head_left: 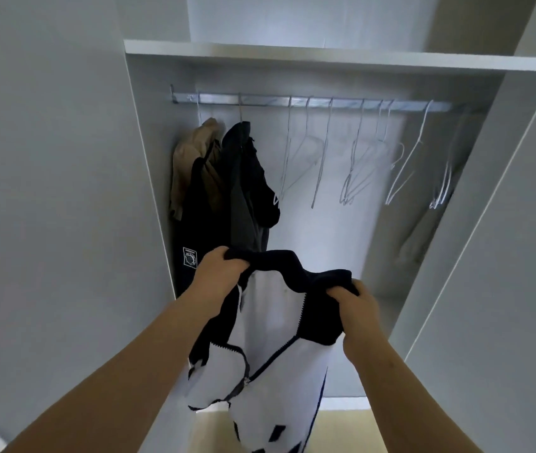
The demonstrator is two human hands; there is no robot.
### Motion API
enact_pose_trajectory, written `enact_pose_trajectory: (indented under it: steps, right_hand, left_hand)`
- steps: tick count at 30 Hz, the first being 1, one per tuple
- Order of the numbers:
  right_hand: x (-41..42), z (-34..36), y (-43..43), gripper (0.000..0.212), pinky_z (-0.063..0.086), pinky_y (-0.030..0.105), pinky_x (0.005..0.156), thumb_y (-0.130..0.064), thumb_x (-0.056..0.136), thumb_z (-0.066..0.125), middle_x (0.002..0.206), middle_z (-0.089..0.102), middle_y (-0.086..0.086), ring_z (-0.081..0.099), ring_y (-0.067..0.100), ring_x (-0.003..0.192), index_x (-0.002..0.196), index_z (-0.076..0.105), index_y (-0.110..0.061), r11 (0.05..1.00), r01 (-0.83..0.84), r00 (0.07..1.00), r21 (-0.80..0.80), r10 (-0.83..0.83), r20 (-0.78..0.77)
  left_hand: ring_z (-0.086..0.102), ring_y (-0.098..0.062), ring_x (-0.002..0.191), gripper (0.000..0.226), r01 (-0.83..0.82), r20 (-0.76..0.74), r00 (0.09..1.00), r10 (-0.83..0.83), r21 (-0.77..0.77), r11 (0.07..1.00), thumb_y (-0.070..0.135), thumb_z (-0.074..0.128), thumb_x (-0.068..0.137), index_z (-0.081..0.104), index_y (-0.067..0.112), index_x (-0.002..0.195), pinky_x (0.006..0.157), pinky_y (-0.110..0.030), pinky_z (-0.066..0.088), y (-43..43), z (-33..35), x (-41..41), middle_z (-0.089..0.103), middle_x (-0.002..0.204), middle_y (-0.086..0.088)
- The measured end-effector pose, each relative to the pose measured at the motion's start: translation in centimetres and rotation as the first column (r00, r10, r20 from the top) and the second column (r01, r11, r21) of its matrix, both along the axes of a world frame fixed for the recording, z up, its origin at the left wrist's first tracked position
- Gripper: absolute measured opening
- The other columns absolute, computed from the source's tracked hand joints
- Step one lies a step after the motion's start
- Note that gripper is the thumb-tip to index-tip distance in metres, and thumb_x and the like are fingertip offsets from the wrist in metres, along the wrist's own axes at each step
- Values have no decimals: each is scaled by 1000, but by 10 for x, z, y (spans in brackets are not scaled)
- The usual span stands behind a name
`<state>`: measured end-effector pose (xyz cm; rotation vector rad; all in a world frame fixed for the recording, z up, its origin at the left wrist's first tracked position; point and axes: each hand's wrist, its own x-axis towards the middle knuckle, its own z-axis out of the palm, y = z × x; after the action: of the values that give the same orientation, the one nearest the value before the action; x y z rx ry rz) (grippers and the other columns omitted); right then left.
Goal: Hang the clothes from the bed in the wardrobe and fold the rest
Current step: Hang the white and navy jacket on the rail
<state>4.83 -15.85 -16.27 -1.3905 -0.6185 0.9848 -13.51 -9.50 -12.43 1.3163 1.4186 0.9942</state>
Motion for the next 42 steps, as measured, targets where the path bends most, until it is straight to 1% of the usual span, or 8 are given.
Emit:
enact_pose_trajectory:
  steps: [6,12,18,23,28,30,38,42]
  right_hand:
    - [16,11,101,21,45,14,44,-1,80,54,79,66,-2,62,5,61,87,63,-18,990,-130,990,52,127,61]
    - [44,31,206,25,42,18,59,-5,83,53,92,61,-1,59,9,75,100,58,-23,957,-277,954,92,262,145]
    - [46,56,298,17,37,7,56,-20,92,51,88,53,-14,53,-6,71,108,53,-24,930,-316,897,185,230,377]
    - [30,51,344,59,38,9,48,-25,88,62,83,47,-9,48,2,69,136,29,-15,926,-370,887,78,327,325]
    - [26,55,361,22,51,45,86,-34,94,52,79,58,7,54,19,70,99,53,-12,906,-423,898,-15,416,-145]
    - [29,52,365,34,47,41,88,-38,96,44,66,61,7,51,21,65,80,58,-11,892,-451,863,-3,435,-257]
    - [34,51,372,16,49,22,47,-7,91,47,69,57,12,60,19,52,80,57,-3,898,-440,888,-19,432,-161]
    - [37,45,373,13,50,32,62,-5,92,46,76,59,14,58,23,67,87,58,-2,905,-425,905,-18,425,-26]
  left_hand:
    - [60,-26,92,10,-87,51,995,82,102,991,25,49,94,58,23,89,88,-40,49,86,13,17,63,97,-9]
    - [65,-8,64,21,-173,316,938,141,77,982,12,51,92,65,23,80,50,-16,48,166,30,42,68,71,4]
    - [63,-19,75,21,-203,304,936,180,48,978,3,48,90,66,14,88,67,-27,50,213,42,65,67,82,-8]
    - [67,-14,69,18,-131,307,944,123,6,991,8,53,91,69,14,84,62,-21,51,233,38,64,70,74,-4]
    - [62,-23,83,16,-78,286,954,84,-35,996,6,52,92,67,6,98,77,-28,51,258,40,68,66,93,-12]
    - [61,-24,85,20,-65,278,957,75,-48,997,4,51,92,65,4,106,79,-28,50,267,38,69,65,98,-13]
    - [59,-14,89,24,85,133,987,-84,1,996,3,50,89,61,22,99,70,-20,46,292,30,91,62,97,-2]
    - [55,-12,98,41,199,53,979,-199,1,980,3,51,88,53,23,123,85,-20,44,299,22,98,56,109,0]
